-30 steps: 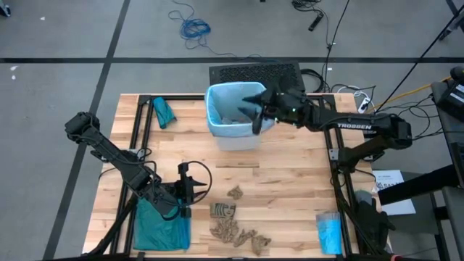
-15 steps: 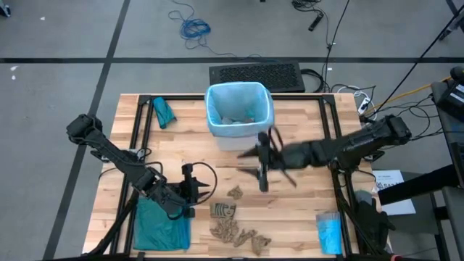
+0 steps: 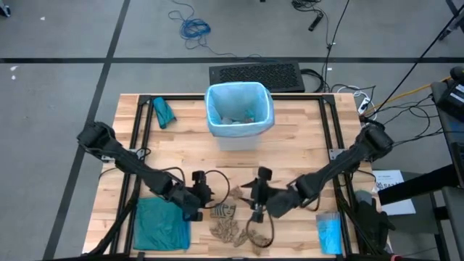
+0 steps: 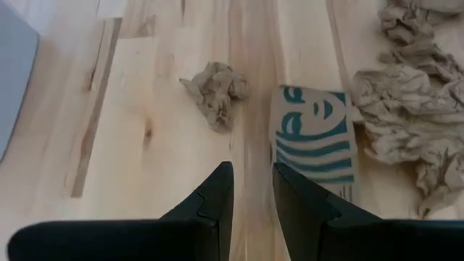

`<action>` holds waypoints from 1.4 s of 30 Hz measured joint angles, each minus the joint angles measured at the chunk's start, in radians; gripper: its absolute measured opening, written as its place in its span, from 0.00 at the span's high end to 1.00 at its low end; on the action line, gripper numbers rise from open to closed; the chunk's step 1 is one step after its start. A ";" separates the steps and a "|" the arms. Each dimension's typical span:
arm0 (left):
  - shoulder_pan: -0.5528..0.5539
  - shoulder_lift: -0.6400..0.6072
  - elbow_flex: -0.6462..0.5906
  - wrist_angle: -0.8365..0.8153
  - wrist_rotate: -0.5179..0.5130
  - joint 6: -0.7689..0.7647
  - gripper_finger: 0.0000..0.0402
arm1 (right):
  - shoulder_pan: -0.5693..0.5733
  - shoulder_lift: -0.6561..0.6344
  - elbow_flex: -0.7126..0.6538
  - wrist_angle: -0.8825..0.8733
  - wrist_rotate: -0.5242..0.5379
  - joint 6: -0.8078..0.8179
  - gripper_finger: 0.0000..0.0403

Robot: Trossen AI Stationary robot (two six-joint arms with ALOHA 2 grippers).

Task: Place trash/remove bag and relplace
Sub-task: Put the brown paper napkin into the white trash bin

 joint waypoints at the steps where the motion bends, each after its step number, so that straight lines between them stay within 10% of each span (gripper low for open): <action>1: 0.004 0.000 0.000 0.004 0.000 0.002 0.76 | 0.002 0.024 0.000 -0.001 0.000 0.025 0.57; 42: 0.029 0.000 0.000 0.111 -0.005 0.096 0.76 | -0.113 0.339 0.000 0.044 -0.132 0.293 0.67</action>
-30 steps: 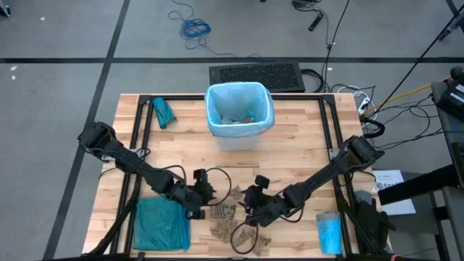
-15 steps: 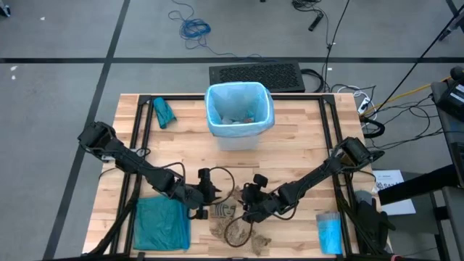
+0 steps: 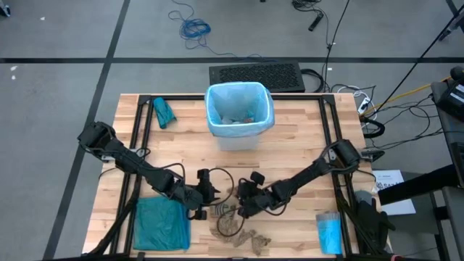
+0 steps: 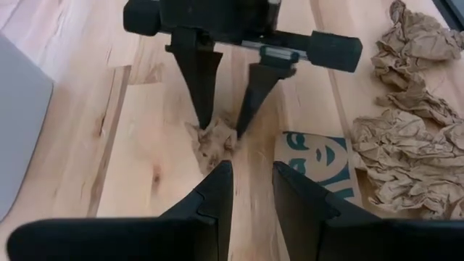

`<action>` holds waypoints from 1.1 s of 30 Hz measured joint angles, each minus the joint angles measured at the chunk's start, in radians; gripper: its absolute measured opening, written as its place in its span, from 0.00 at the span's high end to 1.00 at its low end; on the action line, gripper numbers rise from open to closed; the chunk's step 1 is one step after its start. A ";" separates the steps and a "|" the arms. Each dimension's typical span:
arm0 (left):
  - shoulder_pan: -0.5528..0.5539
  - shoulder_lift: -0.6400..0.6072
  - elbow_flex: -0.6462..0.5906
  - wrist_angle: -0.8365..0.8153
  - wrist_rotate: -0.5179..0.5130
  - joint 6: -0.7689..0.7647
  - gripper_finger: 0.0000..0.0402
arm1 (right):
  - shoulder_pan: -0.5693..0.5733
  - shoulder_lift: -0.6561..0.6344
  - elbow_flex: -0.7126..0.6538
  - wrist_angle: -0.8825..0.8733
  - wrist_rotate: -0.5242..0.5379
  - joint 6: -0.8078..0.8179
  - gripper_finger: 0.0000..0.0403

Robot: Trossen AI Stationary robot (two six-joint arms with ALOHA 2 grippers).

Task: Place trash/remove bag and relplace
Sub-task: Put the brown paper napkin into the white trash bin

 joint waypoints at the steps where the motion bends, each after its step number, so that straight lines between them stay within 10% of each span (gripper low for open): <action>1: 0.000 0.000 0.000 -0.005 0.000 -0.008 0.76 | 0.000 0.000 0.000 0.000 0.001 0.000 0.73; 5: -0.006 0.000 0.000 -0.049 0.005 -0.029 0.76 | 0.004 -0.002 0.000 0.019 0.004 -0.036 0.96; 16: -0.044 0.000 0.000 -0.134 -0.001 -0.073 0.76 | 0.011 -0.094 -0.001 0.101 0.036 -0.153 1.00; 33: -0.074 0.000 0.000 -0.118 -0.086 -0.098 0.76 | -0.118 -0.632 -0.001 0.109 0.207 -0.717 1.00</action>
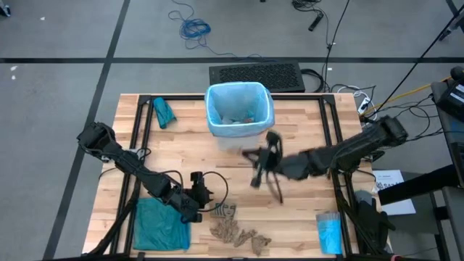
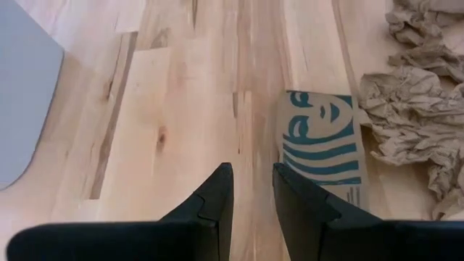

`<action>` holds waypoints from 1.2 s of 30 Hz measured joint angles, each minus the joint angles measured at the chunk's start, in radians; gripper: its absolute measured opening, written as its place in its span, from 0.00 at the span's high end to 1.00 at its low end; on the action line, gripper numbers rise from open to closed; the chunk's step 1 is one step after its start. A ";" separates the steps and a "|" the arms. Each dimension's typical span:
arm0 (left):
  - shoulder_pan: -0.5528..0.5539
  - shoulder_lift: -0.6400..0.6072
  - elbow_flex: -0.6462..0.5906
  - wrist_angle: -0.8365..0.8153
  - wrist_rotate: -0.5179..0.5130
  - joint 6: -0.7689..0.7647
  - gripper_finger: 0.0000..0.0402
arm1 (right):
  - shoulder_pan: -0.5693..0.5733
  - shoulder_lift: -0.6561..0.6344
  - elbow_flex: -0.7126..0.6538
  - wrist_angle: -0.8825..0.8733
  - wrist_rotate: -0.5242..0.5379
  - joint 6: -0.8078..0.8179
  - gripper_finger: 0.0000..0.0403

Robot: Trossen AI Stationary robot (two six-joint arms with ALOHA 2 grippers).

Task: Place trash/remove bag and relplace
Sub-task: Put the brown paper napkin into the white trash bin

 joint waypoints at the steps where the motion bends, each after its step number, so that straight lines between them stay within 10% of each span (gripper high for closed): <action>1: 0.000 0.000 0.000 0.009 0.000 0.000 0.76 | -0.029 -0.021 0.000 0.000 0.000 -0.016 1.00; 15: -0.001 0.000 0.000 0.068 0.000 0.000 0.76 | -0.434 -0.064 0.000 0.036 -0.357 0.071 0.99; 36: -0.001 0.000 0.000 0.069 0.002 -0.002 0.76 | -0.467 -0.059 0.000 0.049 -0.450 0.128 0.55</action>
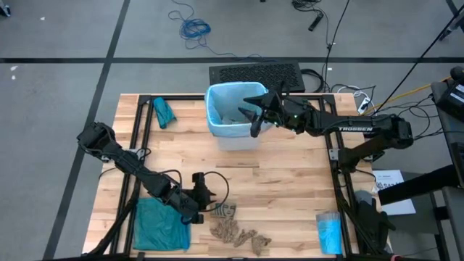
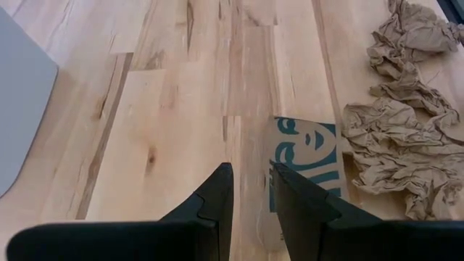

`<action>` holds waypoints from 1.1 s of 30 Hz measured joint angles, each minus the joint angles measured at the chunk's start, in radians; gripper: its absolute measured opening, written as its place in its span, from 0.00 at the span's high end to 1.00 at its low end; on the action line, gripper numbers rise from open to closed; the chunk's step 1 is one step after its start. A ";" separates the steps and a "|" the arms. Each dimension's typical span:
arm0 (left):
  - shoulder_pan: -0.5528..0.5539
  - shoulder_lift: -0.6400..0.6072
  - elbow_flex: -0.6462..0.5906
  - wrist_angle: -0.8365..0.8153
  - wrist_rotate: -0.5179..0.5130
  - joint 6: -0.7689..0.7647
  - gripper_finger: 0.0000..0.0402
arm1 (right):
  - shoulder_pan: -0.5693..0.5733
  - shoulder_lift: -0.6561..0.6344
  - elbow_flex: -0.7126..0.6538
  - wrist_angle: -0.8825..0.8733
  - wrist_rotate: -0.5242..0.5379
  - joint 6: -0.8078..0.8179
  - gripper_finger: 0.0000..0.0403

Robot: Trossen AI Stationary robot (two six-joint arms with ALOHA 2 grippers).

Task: Place trash/remove bag and relplace
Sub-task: Put the brown paper napkin into the white trash bin

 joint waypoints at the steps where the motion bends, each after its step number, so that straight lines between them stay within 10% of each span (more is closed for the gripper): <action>1: 0.000 0.000 0.000 -0.001 0.001 0.000 0.76 | 0.006 0.000 0.000 -0.004 -0.010 0.012 0.55; 8: -0.011 0.000 0.000 -0.002 0.003 0.001 0.76 | 0.132 0.000 0.000 -0.136 -0.160 0.043 0.60; 21: -0.001 0.000 0.000 -0.003 -0.002 0.010 0.76 | 0.620 0.060 0.000 -0.366 0.098 0.230 0.69; 33: -0.001 -0.001 0.000 0.067 0.047 0.009 0.76 | 0.770 0.184 0.000 -0.435 0.213 0.437 0.70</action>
